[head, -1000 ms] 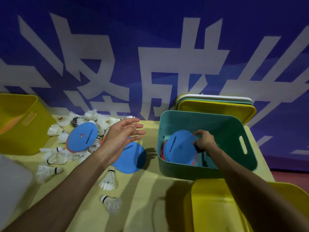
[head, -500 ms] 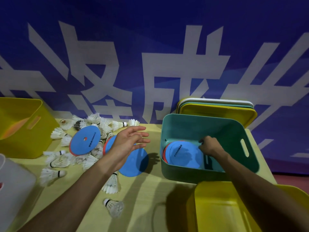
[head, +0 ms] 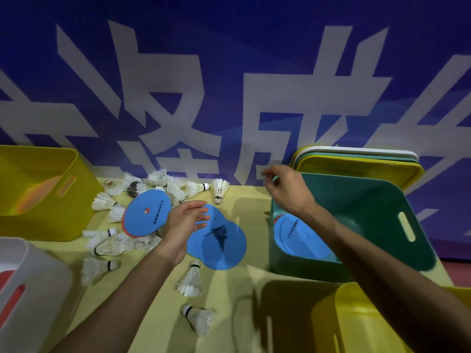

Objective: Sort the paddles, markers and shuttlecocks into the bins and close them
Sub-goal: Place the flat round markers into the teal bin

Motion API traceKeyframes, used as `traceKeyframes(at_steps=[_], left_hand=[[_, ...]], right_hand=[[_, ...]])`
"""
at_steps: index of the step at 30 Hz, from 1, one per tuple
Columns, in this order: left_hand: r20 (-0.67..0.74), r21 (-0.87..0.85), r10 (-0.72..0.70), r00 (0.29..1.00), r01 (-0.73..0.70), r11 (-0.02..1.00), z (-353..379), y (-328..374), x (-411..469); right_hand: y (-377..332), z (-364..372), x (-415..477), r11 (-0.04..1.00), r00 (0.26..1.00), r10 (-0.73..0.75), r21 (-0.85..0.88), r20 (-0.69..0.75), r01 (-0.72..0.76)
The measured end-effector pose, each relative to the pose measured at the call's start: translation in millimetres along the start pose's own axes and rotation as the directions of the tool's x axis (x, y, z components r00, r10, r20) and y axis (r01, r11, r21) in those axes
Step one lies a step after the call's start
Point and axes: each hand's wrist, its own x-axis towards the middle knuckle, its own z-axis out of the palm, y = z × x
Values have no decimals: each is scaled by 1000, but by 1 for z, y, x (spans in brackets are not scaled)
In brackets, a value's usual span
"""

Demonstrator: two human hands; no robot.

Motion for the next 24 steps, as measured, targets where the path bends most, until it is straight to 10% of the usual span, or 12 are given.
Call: traceKeyframes(at_steps=[11, 24], left_hand=[[-106, 23, -126, 986, 130, 991, -59, -60, 56], [-21, 284, -175, 984, 173, 943, -67, -100, 78]], right_hand=[[-27, 145, -9, 967, 837, 237, -206, 493, -153], [-27, 240, -34, 842, 659, 517, -464, 546, -276]])
